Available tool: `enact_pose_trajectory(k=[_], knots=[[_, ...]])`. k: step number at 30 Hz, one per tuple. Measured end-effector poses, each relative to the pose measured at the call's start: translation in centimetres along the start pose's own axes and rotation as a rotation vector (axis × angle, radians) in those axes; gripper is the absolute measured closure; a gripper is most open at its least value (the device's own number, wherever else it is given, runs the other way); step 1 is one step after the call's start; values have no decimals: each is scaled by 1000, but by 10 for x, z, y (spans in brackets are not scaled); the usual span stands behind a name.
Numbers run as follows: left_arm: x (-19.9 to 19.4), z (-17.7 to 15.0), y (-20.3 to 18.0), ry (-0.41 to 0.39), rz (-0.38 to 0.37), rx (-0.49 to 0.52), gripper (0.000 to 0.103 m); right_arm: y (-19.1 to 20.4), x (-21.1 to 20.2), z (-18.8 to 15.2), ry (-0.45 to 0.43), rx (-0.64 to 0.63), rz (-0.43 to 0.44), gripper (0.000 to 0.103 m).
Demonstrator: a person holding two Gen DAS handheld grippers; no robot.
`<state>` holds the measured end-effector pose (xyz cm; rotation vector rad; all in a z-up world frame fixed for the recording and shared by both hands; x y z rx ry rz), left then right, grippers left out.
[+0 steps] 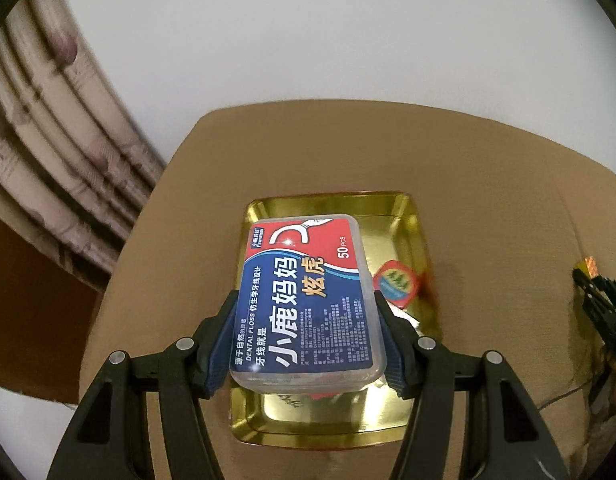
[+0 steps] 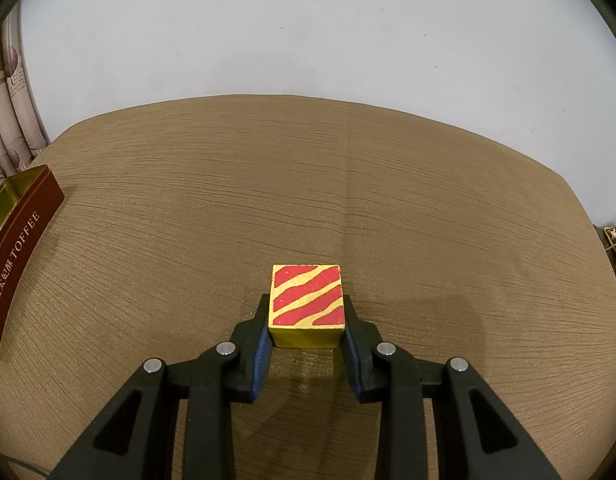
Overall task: Organize rigid objects
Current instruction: 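Carry the clear floss box into the gold tin and open the left tool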
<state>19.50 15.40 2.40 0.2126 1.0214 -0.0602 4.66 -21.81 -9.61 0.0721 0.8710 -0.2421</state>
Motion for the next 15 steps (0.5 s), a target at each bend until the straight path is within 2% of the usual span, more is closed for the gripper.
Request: enact_pose_trajectory(k=[6, 11, 15], knots=[[45, -8, 11, 55, -45, -59, 46, 1, 0, 0, 0, -2, -1, 71], [78, -12, 12, 89, -37, -100, 46, 0, 1, 0, 0, 0, 2, 71], [93, -13, 15, 84, -24, -116, 46, 0, 0, 0, 0, 2, 3, 71]])
Point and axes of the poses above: each gripper's, at about its wrist camera, not at the fingertips, and x roughly the way its jaws point, y to its left, z to its top, the point moved 2 cm from there along x, roughly the way its jaws point, and after that the axes turned 1 degree about z, right-handed, at the moved point
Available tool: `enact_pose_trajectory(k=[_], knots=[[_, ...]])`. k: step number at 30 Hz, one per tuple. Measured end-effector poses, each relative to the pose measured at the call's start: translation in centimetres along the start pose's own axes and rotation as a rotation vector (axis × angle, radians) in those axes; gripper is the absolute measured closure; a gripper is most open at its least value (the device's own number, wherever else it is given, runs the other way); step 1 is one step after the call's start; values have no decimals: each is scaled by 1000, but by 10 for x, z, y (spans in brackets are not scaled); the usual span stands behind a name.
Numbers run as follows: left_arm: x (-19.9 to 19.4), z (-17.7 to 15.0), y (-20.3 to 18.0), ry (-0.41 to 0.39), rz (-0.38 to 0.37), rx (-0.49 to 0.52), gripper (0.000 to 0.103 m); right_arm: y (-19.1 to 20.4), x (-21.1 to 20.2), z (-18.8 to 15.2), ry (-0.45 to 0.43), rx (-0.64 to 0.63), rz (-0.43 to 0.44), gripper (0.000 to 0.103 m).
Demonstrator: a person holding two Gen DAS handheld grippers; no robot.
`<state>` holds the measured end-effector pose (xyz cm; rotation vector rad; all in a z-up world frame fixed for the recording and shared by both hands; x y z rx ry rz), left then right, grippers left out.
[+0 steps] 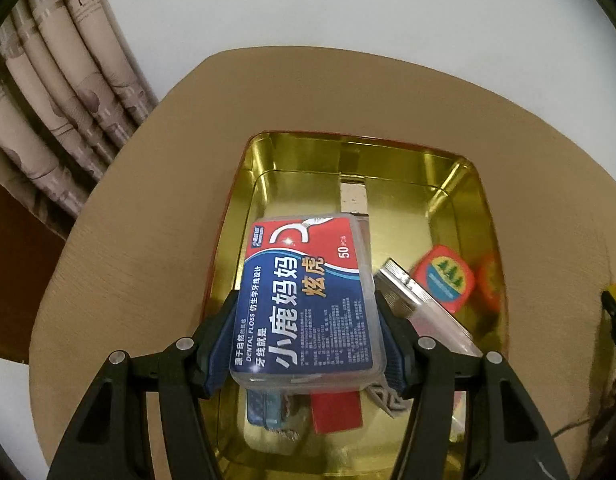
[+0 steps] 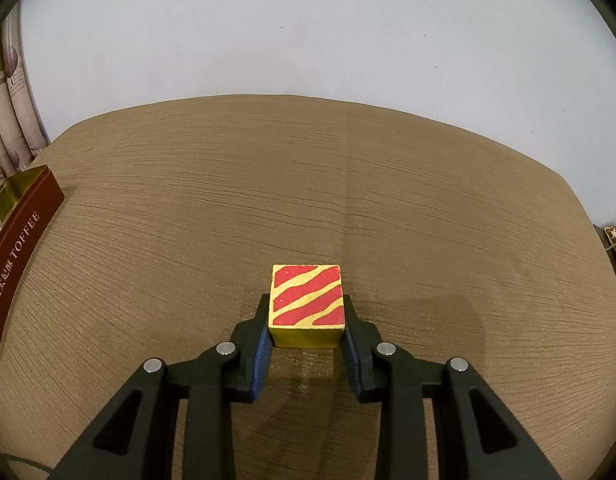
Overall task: Organize rigid objects
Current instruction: 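Carry the clear floss box into the gold tin and open the left tool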
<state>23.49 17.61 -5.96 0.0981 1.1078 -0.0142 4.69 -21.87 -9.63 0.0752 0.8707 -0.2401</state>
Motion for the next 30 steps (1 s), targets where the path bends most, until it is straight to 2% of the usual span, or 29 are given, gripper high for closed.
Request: enact_pose_trajectory(k=[11, 18, 24, 30], knots=[[6, -4, -4, -25, 43, 4, 46, 0, 0, 0, 0, -3, -3, 71], [4, -6, -9, -35, 39, 8, 45, 0, 0, 0, 0, -5, -4, 71], [-3, -8, -12, -40, 36, 7, 42, 1, 0, 1, 0, -7, -5, 71], [-22, -9, -18, -92, 35, 11, 33, 1, 1, 1, 1, -10, -9, 71]])
Point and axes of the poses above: each gripper's, at about its wrist camera, not at the fingertips, and x roughly the way its jaws point, y to its left, z to its top, the point moved 2 cm from there along x, roughly the way its jaws point, and after that the axes turned 1 degree about z, right-handed, at the moved point
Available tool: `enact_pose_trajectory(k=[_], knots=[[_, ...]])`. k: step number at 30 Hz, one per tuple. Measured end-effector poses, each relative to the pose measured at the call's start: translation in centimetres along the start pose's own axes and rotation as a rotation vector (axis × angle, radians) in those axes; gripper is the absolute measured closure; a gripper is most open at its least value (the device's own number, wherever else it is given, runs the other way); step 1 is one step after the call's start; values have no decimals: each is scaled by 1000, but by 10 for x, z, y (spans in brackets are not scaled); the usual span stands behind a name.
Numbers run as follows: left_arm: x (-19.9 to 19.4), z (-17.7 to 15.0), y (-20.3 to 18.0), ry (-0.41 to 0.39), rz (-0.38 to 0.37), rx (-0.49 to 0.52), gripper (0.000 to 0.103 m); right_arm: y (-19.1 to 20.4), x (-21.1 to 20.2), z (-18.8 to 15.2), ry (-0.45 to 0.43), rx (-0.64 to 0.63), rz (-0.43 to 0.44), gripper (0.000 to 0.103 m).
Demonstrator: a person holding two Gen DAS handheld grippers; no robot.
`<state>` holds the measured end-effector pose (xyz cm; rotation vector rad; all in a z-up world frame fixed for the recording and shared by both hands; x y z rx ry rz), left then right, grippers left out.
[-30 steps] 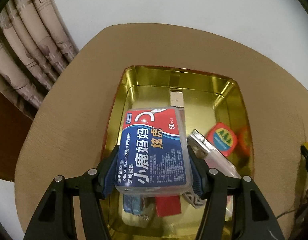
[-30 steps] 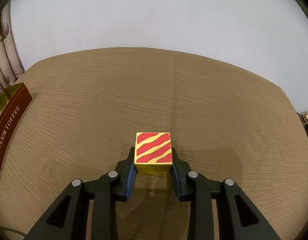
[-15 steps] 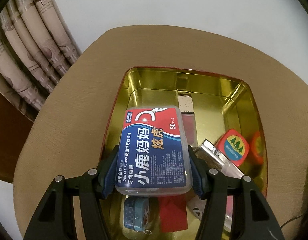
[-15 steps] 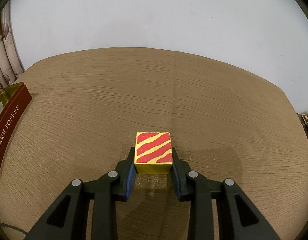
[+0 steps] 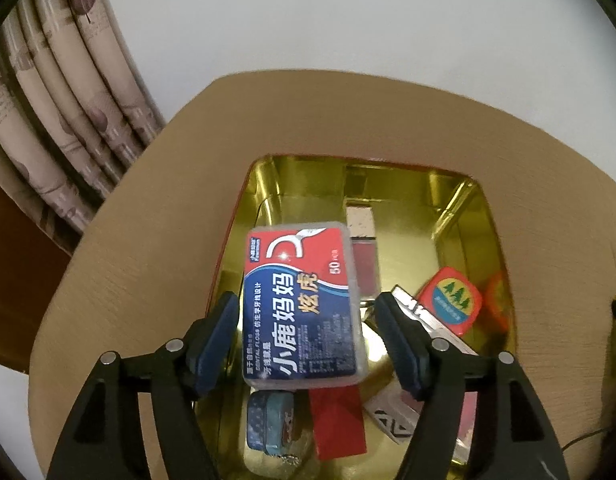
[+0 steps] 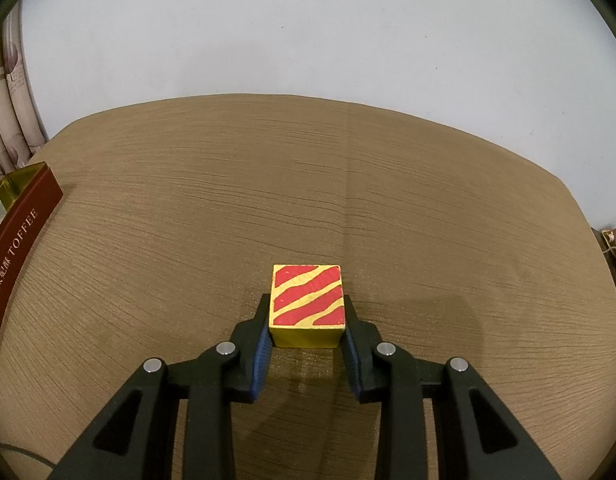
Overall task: Organize rigid objects
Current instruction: 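Carry the clear floss box into the gold tin and open the left tool, then carry the striped cube into the gold tin and lower it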
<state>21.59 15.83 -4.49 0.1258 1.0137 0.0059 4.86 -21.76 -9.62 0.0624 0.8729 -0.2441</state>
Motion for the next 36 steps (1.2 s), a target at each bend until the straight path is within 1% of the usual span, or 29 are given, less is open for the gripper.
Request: enact_pose_trajectory(k=[7, 9, 13, 17, 21, 22, 23, 28, 31, 34, 36], knots=[[-30, -7, -4, -68, 37, -12, 30, 0, 0, 0, 0, 0, 0, 71], [-39, -10, -2, -80, 63, -27, 30, 0, 0, 0, 0, -2, -1, 71], [-62, -23, 6, -120, 81, -69, 28, -1, 0, 0, 0, -4, -4, 71], [-78, -37, 14, -137, 98, -90, 26, 1, -1, -1, -1, -12, -11, 71], [-83, -47, 22, -134, 113, -101, 22, 10, -4, 0, -2, -23, -24, 73], [-83, -50, 24, -134, 124, -99, 18, 12, -4, 0, 7, -19, -29, 73], [-82, -53, 27, -131, 129, -98, 17, 14, -4, 0, 7, -27, -39, 73], [-77, -59, 32, -131, 121, -113, 16, 24, -9, 1, 23, -20, -50, 73], [-72, -60, 35, -112, 104, -119, 16, 34, -16, 0, 32, -24, -30, 73], [-69, -60, 38, -107, 117, -121, 16, 51, -26, 1, 27, -41, -2, 73], [-69, -59, 39, -107, 105, -129, 16, 66, -34, 4, 24, -62, 30, 73]])
Point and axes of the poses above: each gripper's, at about its wrist camera, not at the fingertips, and x roughly the way its jaws point, y to its left, z to its top, the point moved 2 cm from there along x, roughly the way its jaws point, and after that the axes turned 1 degree about z, right-handed, at the moved point
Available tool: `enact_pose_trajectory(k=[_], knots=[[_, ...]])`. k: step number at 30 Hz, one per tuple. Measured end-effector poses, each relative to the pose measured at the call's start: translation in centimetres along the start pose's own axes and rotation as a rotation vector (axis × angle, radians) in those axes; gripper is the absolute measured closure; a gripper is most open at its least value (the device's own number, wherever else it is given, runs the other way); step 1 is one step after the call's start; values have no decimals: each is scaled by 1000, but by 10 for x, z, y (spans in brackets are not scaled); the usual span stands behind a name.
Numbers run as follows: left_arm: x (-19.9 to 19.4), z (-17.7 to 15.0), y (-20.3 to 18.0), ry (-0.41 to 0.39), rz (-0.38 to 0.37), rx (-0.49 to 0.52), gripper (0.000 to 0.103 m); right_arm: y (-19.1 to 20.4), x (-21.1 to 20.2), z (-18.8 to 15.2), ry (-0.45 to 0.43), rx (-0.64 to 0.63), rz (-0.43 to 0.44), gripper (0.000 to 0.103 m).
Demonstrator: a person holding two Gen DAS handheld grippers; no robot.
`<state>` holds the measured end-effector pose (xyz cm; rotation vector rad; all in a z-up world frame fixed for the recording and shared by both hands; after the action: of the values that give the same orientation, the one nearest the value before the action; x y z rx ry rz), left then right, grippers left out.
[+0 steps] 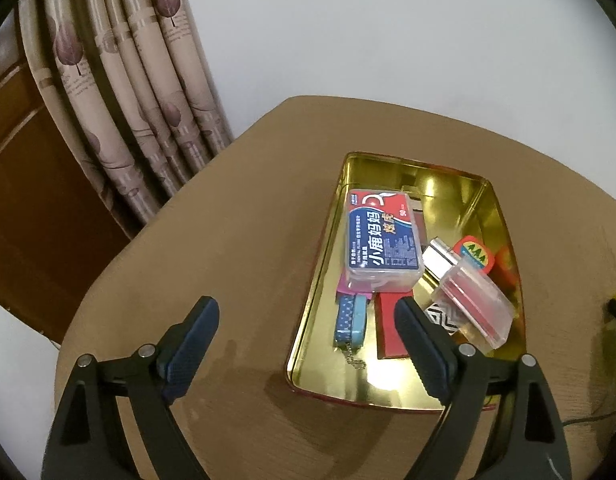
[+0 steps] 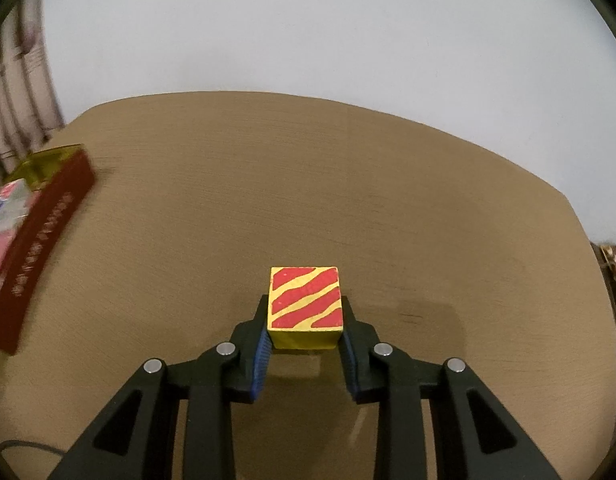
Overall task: Organize rigid objects
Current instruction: 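Carry the striped cube into the gold tin and lower it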
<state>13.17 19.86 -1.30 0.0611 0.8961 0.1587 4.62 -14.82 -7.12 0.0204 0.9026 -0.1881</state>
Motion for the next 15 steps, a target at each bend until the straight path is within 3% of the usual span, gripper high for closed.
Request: enact_pose_trajectory(k=[15], knots=[[2, 11, 18, -16, 62, -31, 15, 148, -74, 37, -81, -216, 288, 73]])
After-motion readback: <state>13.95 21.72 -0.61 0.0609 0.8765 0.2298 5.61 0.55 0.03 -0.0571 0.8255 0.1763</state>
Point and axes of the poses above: each gripper's, at about its wrist camera, not at the fingertips, and x roughly the way its jaws point, y to its left, z to its top, the point moved 2 cm from there along x, roughly the way its jaws point, and after that the axes turned 1 degree about z, right-handed, at the moved point
